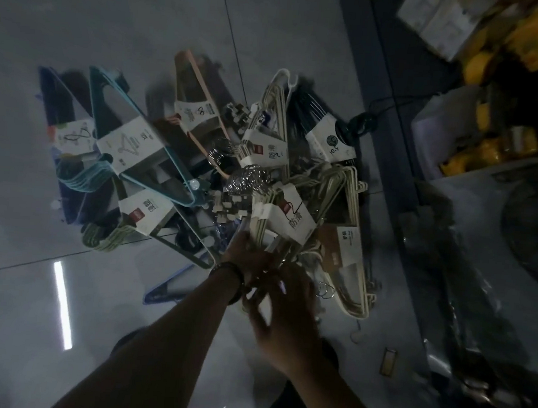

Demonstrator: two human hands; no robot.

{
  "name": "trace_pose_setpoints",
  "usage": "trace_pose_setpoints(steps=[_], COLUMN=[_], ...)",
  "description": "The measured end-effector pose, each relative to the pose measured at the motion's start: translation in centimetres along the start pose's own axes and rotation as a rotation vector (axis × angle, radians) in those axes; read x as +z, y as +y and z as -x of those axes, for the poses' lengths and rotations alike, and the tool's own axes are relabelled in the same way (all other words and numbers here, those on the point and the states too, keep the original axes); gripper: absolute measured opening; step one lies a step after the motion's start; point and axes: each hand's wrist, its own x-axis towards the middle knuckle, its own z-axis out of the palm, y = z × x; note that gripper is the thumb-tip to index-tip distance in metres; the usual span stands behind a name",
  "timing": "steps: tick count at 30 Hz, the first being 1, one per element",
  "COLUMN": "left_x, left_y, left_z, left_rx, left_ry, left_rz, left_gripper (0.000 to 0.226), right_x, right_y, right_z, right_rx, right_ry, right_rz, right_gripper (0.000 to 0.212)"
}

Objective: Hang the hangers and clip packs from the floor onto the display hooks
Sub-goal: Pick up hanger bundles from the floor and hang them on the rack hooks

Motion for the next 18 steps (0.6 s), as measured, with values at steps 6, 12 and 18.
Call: trace_pose_setpoints(steps=[6,12,18], left_x=[-3.2,-8.1,-7.1], left_y=[3.3,13.1,27.3], left_z=[5.6,19.2,38.4], left_rx=[0.267,0.42,0.615], left_ry=[0.176,0.134,0.071], left_rz=[-0.605,-1.079,-1.496], left_gripper=[0.045,0.077,0.07], right_x=[-10.5,-25.0,-43.8], right_y=[2.2,-2.1,-11.0], right_z=[-1.9,-4.6,0.5], right_rx=[0.134,0.1,0.086], right_ry=[0.223,0.014,-0.249], right_rz=[-0.086,-0.12,-0.485], right_gripper=[0.053,0.118,0.063])
